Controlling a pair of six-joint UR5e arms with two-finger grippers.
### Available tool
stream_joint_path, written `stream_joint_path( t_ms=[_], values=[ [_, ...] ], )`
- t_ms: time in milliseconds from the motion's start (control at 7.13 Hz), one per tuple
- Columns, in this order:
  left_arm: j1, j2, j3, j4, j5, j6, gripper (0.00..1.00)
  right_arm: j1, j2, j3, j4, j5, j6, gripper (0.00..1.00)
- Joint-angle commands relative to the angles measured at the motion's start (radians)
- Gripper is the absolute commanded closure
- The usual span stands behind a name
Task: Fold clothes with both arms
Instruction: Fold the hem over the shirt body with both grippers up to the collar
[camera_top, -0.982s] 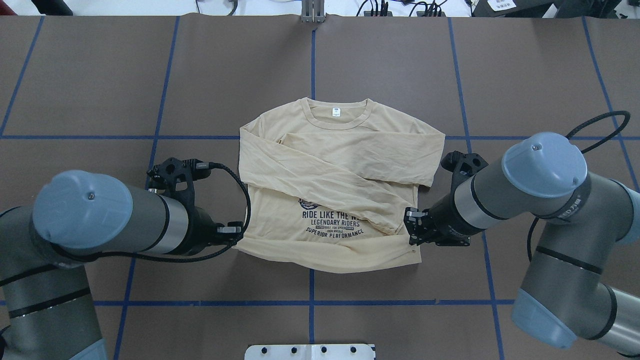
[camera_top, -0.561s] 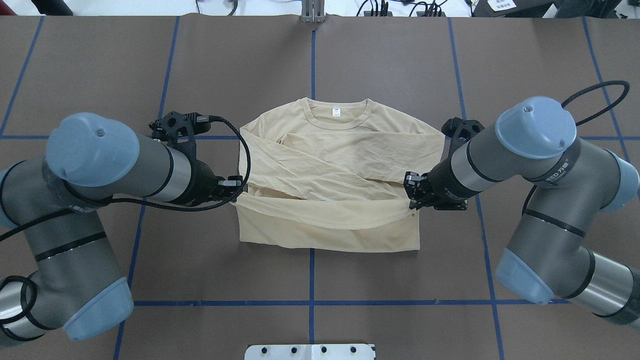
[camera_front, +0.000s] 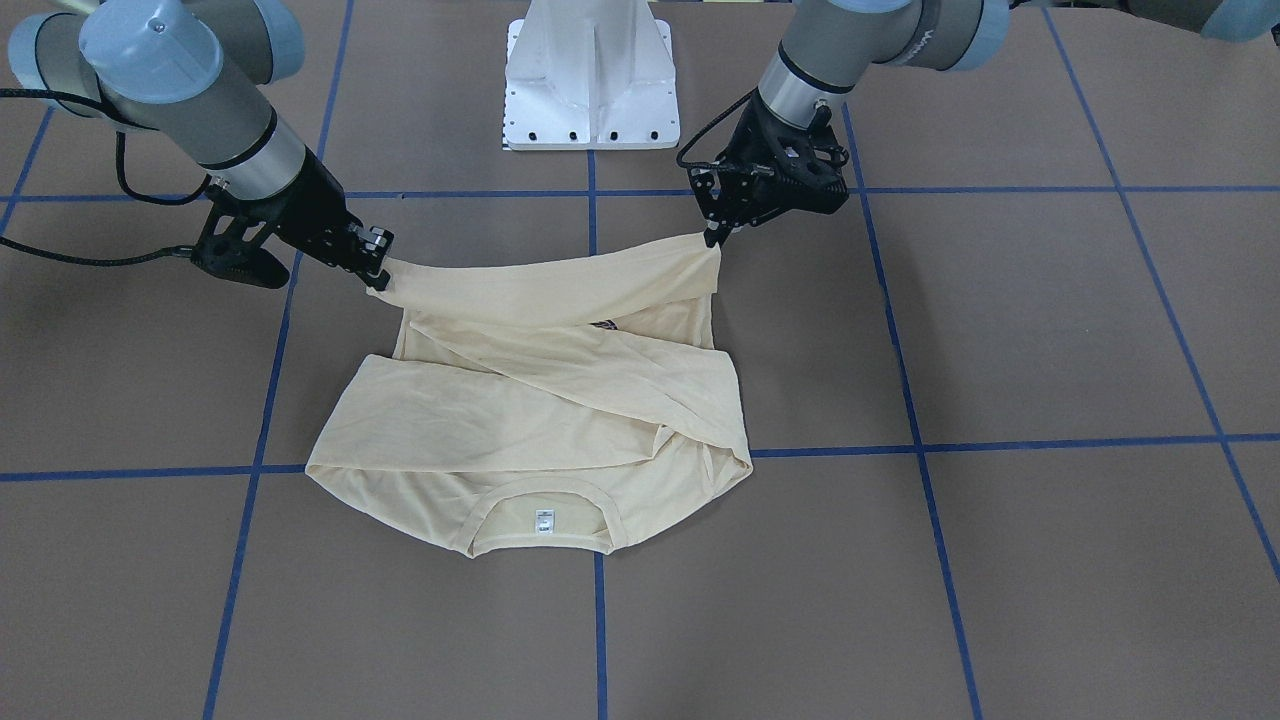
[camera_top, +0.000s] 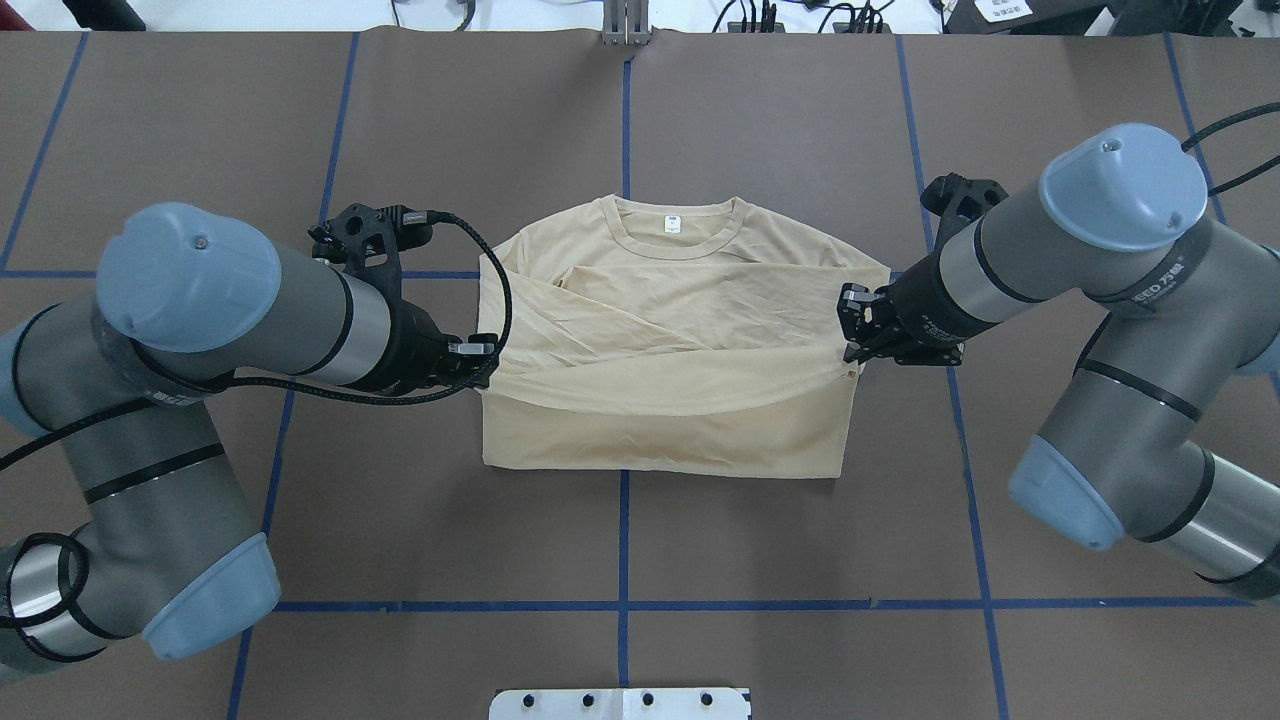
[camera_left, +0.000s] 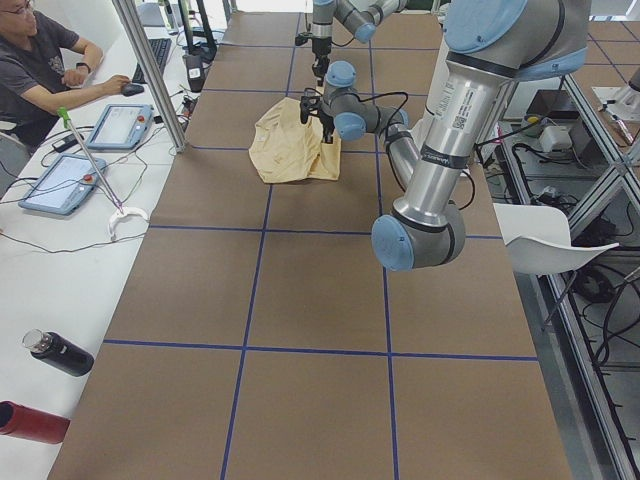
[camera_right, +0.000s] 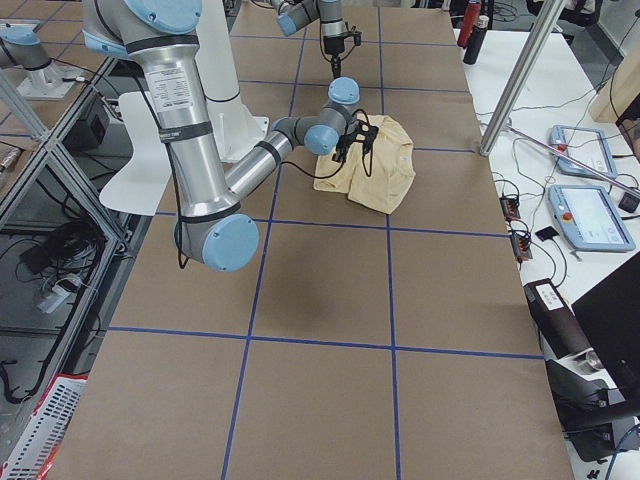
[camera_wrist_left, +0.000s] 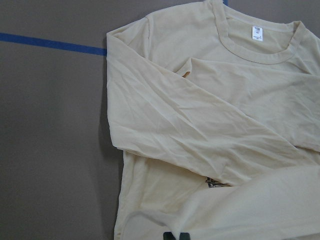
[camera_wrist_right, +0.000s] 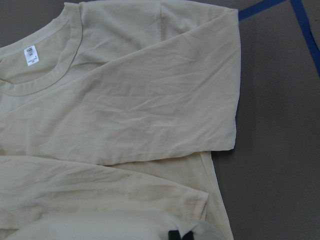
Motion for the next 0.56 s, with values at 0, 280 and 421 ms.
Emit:
stream_joint_path(
  t_ms=[0,280,421],
  values=[
    [-0.003,0.012,-0.078,0.053,-0.034,-0.001,1.0,0.008,0.001,0.036,-0.001,0.051,-0.001,1.0],
    [-0.005,0.009,-0.146,0.128,-0.047,0.004,1.0,0.05,-0.005,0.064,-0.01,0.08,0.001,1.0],
    [-0.044,-0.001,-0.13,0.126,-0.047,0.007,1.0,0.091,-0.003,0.059,-0.01,0.089,-0.001,1.0]
  ],
)
